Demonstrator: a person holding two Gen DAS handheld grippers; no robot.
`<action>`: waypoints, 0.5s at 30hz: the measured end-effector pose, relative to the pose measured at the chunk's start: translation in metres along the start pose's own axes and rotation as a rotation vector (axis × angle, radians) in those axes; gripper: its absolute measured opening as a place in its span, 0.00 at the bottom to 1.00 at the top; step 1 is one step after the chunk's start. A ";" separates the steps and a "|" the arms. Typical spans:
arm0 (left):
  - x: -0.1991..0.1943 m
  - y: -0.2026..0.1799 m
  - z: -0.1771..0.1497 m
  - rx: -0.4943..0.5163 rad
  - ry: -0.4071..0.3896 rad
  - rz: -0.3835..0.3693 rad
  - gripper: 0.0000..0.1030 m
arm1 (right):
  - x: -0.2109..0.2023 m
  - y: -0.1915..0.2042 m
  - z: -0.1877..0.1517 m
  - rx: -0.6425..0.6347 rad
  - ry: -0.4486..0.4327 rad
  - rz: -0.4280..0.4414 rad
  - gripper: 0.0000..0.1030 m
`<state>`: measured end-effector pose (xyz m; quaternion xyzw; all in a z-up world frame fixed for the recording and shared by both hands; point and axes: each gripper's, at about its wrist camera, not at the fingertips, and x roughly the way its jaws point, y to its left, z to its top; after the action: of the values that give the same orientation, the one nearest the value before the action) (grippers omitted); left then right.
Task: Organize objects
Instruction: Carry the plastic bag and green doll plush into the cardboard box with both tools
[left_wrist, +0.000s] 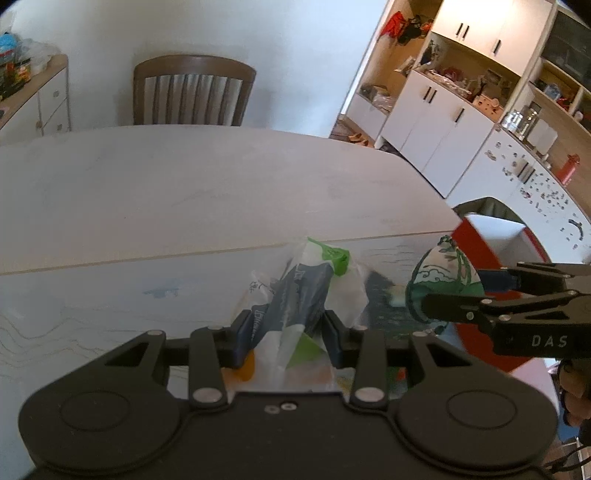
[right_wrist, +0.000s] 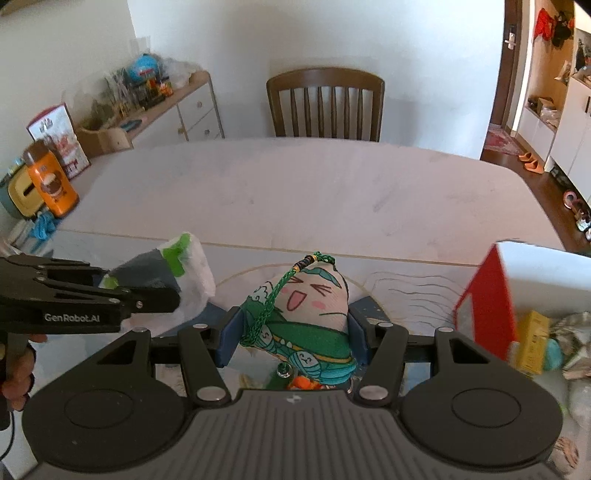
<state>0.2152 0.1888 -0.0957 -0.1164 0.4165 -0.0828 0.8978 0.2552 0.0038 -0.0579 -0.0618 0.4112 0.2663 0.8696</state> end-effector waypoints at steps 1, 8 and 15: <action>-0.003 -0.005 0.001 0.006 -0.004 -0.004 0.37 | -0.008 -0.002 0.000 0.004 -0.005 0.003 0.56; -0.018 -0.032 0.012 -0.020 -0.013 -0.049 0.37 | -0.053 -0.023 0.002 0.040 -0.033 0.004 0.56; -0.024 -0.074 0.027 0.039 -0.029 -0.079 0.37 | -0.099 -0.060 0.006 0.080 -0.089 -0.023 0.56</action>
<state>0.2166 0.1272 -0.0403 -0.1162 0.3971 -0.1244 0.9019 0.2389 -0.0856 0.0132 -0.0196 0.3818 0.2423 0.8917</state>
